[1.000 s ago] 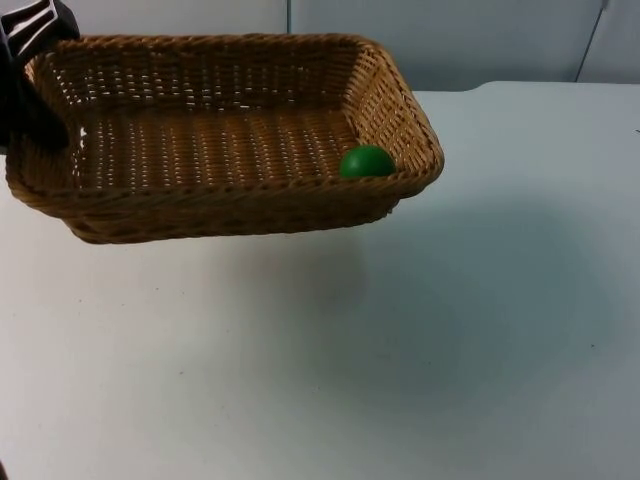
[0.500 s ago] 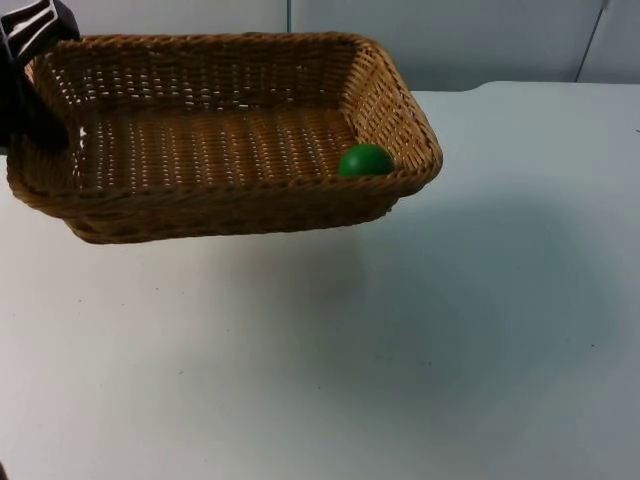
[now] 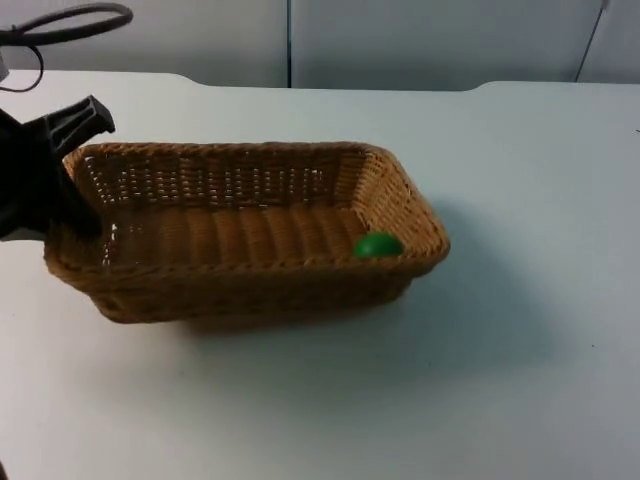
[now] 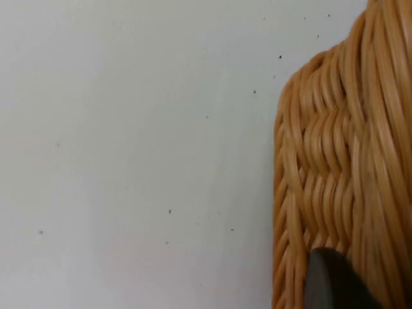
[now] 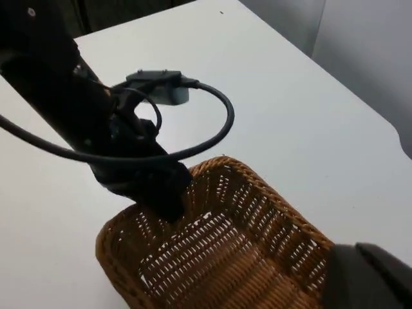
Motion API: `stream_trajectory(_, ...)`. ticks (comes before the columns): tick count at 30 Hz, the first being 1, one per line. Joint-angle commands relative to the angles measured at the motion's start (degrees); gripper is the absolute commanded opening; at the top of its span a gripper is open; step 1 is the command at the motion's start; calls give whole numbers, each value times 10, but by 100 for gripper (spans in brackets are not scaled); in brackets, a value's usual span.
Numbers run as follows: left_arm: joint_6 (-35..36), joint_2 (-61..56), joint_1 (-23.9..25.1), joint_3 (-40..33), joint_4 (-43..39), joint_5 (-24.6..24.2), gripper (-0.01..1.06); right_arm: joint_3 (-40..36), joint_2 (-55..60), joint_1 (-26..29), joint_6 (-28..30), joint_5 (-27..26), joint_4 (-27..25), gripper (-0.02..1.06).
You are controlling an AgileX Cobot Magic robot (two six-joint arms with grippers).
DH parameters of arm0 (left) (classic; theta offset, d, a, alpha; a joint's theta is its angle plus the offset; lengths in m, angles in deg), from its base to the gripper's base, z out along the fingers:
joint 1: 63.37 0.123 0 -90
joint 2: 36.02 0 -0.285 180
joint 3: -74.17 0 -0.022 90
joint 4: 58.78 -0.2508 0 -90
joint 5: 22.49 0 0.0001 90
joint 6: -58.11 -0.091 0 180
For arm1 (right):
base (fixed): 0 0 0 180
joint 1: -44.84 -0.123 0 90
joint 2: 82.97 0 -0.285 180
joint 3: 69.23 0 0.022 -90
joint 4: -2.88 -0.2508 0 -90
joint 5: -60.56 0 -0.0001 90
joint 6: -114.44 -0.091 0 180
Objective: Pick up the basket with the left hand and place the ball into the basket with the right hand.
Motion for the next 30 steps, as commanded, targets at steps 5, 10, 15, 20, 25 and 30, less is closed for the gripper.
stream_trajectory(5, 4, 12, 2, 3, 105, -2, 0, -1, -5, 0, 5, -1, -1, 0)
stream_trajectory(10, 4, 23, 2, 3, 80, 15, 0, -1, -5, 0, 8, -1, -1, 0)
stream_trajectory(15, 8, 23, 2, 3, 56, 31, 0, -1, -5, 0, 10, -4, -1, 0)
stream_trajectory(20, 8, 23, 2, 3, 43, 34, 0, -1, -5, 0, 10, -7, -1, 0)
stream_trajectory(25, 6, 23, 2, 3, 19, 30, 3, -1, -5, 0, 10, -10, -1, 0)
stream_trajectory(30, 8, 23, 2, 3, 13, 18, 28, -1, -5, 0, 10, -21, -1, 0)
